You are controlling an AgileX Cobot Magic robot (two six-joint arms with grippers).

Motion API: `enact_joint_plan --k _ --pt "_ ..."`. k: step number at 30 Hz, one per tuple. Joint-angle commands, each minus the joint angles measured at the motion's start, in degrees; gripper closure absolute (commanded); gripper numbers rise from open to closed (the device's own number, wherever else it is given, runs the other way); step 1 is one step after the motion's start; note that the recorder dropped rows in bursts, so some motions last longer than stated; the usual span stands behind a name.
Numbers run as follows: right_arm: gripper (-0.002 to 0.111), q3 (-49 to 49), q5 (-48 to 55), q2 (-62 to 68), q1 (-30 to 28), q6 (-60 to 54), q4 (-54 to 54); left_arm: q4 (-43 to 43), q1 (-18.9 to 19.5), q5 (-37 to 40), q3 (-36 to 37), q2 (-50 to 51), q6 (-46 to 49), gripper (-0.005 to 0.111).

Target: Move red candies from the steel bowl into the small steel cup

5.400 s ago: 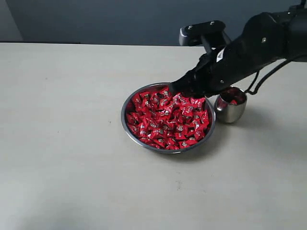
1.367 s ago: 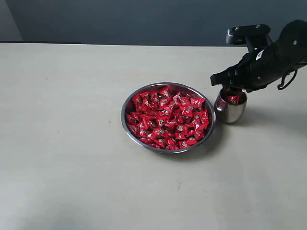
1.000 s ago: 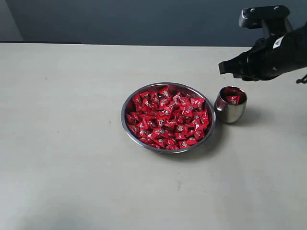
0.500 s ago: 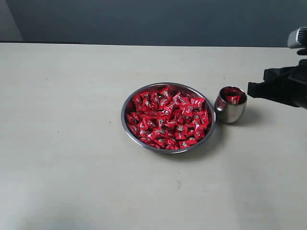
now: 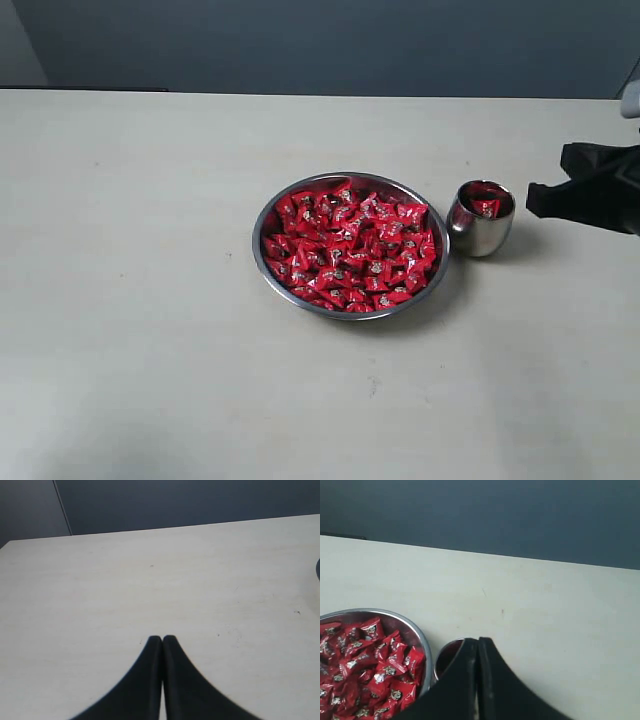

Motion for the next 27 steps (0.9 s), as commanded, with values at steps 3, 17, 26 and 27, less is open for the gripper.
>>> enact_joint_plan --k 3,17,26,27 --pt "0.109 0.26 -0.83 -0.46 -0.09 0.16 -0.52 0.11 -0.46 -0.31 -0.48 -0.27 -0.09 0.106" --pt "0.109 0.26 -0.83 -0.46 -0.09 0.16 -0.52 0.11 -0.46 -0.31 -0.48 -0.27 -0.09 0.106" --pt "0.109 -0.05 2.95 -0.22 4.42 1.09 -4.3 0.11 -0.46 -0.31 -0.48 -0.27 -0.09 0.106" --pt "0.109 -1.14 5.18 0.25 6.55 1.09 -5.65 0.11 -0.46 -0.31 -0.48 -0.27 -0.09 0.106"
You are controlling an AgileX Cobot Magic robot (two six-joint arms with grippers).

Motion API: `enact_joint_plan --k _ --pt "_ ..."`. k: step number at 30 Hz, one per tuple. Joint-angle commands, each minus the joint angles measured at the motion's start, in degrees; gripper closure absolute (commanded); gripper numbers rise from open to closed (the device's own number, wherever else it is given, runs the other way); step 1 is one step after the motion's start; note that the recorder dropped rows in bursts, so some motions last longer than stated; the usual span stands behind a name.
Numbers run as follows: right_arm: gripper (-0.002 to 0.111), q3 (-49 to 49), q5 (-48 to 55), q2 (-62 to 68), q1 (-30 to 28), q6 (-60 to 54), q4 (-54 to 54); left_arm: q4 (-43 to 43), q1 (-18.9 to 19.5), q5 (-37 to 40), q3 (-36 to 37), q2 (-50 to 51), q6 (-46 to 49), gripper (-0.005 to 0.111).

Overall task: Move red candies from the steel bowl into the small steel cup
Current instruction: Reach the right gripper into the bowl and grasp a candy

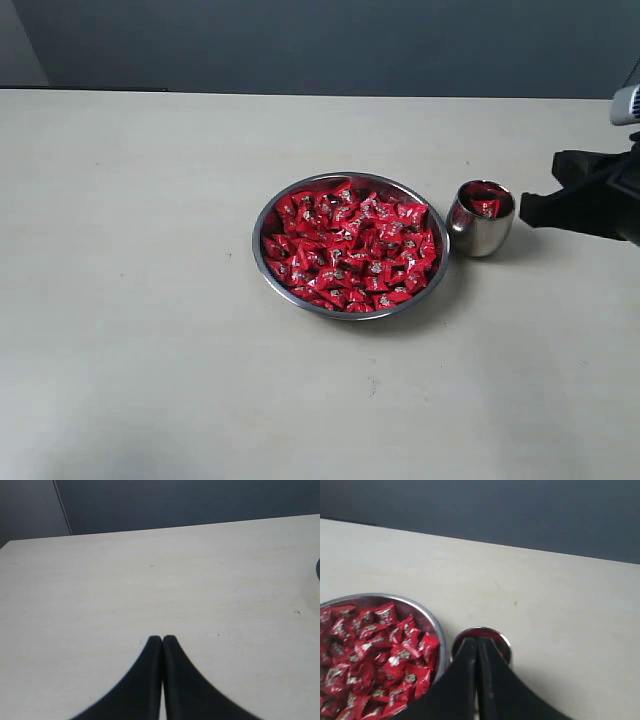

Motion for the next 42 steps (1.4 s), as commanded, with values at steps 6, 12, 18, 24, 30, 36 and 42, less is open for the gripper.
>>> enact_joint_plan --k 6,12,18,24,30,36,42 --pt "0.109 -14.04 21.97 9.51 7.59 0.1 -3.75 0.11 -0.46 -0.31 -0.48 -0.27 -0.09 0.106" --pt "0.087 -24.53 30.83 21.02 7.59 -4.99 -2.33 0.11 -0.46 -0.31 -0.48 -0.27 -0.09 0.106" --pt "0.07 -33.69 36.02 31.43 7.59 -11.51 1.16 0.11 -0.46 -0.31 -0.48 -0.27 -0.09 0.106" --pt "0.07 -41.4 41.23 39.28 7.59 -24.65 13.55 0.11 -0.46 -0.31 -0.48 -0.27 -0.09 0.106" --pt "0.07 -46.97 44.89 45.6 7.59 -31.11 20.28 0.11 -0.46 -0.31 -0.48 -0.27 -0.09 0.106" --pt "0.07 -49.0 44.93 49.82 7.59 -31.11 20.28 0.11 -0.46 -0.31 -0.48 -0.27 -0.09 0.106" --pt "0.07 -49.0 43.69 50.66 7.59 -31.11 19.12 0.11 -0.46 -0.31 -0.48 -0.27 -0.09 0.106"
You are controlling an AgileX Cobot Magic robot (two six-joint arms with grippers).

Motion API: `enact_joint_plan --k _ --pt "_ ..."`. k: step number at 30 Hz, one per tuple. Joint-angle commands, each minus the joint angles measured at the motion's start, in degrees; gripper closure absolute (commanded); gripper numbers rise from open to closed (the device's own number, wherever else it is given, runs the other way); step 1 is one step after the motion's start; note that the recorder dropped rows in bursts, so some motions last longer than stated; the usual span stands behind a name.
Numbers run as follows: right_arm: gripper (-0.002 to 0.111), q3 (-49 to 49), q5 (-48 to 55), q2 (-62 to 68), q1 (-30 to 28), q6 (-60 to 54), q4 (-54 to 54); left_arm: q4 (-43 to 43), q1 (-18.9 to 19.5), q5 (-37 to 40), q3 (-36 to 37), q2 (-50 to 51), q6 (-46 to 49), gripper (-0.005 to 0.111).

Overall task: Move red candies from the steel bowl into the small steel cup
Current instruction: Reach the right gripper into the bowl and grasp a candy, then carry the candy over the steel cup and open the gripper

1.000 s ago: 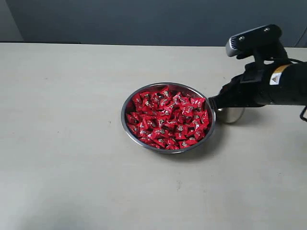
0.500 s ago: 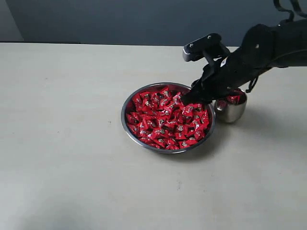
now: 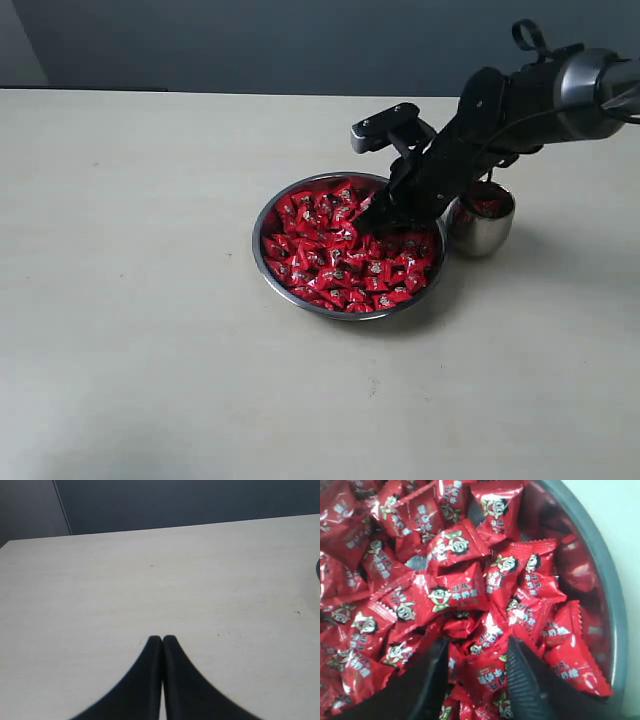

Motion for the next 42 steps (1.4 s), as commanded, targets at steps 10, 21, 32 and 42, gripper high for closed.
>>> enact_joint_plan --k 10,21,32,42 --pt "0.07 -0.43 0.24 1.76 0.1 2.32 -6.22 0.11 -0.46 -0.31 -0.48 -0.27 -0.09 0.106" --pt "0.108 -0.43 -2.03 -0.38 0.1 2.7 -5.85 0.11 -0.46 -0.31 -0.48 -0.27 -0.09 0.106" --pt "0.108 0.28 1.49 -9.18 0.1 2.7 -5.81 0.11 -0.46 -0.31 -0.48 -0.27 -0.09 0.106" --pt "0.108 7.93 -5.02 -18.81 -6.67 4.15 -7.62 0.11 -0.46 -0.31 -0.48 -0.27 -0.09 0.106"
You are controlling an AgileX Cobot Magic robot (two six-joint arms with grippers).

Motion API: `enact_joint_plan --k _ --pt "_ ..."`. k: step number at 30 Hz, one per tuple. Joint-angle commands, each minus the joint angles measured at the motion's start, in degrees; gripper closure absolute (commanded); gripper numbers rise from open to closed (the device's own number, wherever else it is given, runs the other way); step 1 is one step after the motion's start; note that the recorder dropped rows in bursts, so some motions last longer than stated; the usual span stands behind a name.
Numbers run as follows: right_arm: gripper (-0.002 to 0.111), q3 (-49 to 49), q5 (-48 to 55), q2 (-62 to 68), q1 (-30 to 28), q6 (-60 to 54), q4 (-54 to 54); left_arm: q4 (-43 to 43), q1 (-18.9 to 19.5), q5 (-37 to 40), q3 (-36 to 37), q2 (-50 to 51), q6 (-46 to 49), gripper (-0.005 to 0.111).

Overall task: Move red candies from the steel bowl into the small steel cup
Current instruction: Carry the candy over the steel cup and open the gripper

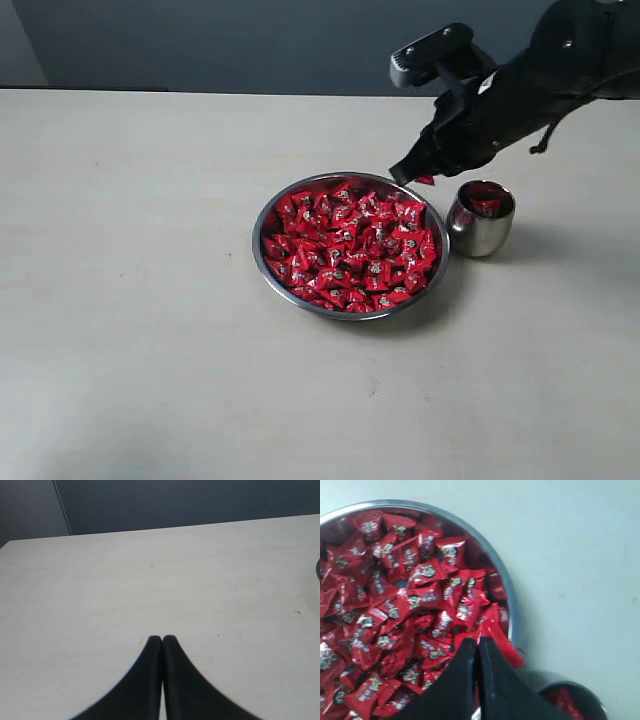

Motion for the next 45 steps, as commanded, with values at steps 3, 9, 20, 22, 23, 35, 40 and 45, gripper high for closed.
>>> enact_joint_plan --k 3,9,20,22,23,35,40,45 --pt "0.108 5.31 -6.25 -3.11 -7.34 0.66 0.66 0.11 -0.46 -0.31 -0.48 -0.27 -0.09 0.106" --pt "0.108 5.99 -6.18 -1.41 -9.48 0.66 1.53 0.11 -0.46 -0.31 -0.48 -0.27 -0.09 0.106" --pt "0.095 5.74 -6.18 2.52 -9.48 0.43 1.27 0.11 -0.46 -0.31 -0.48 -0.27 -0.09 0.106" --pt "0.064 5.74 -5.86 2.52 -9.48 0.19 1.27 0.11 -0.46 -0.31 -0.48 -0.27 -0.09 0.106" --pt "0.054 5.74 -5.86 2.52 -9.48 0.19 1.27 0.11 -0.46 -0.31 -0.48 -0.27 -0.09 0.106" --pt "0.051 5.74 -5.58 -2.6 -8.5 0.19 4.85 0.11 -0.46 -0.31 -0.48 -0.27 -0.09 0.106" --pt "0.059 5.74 -5.17 -3.33 -5.54 -0.79 4.48 0.11 -0.46 -0.31 -0.48 -0.27 -0.09 0.106" --pt "0.084 5.74 -5.5 -3.33 -1.24 -3.02 4.48 0.11 -0.46 -0.31 -0.48 -0.27 -0.09 0.106"
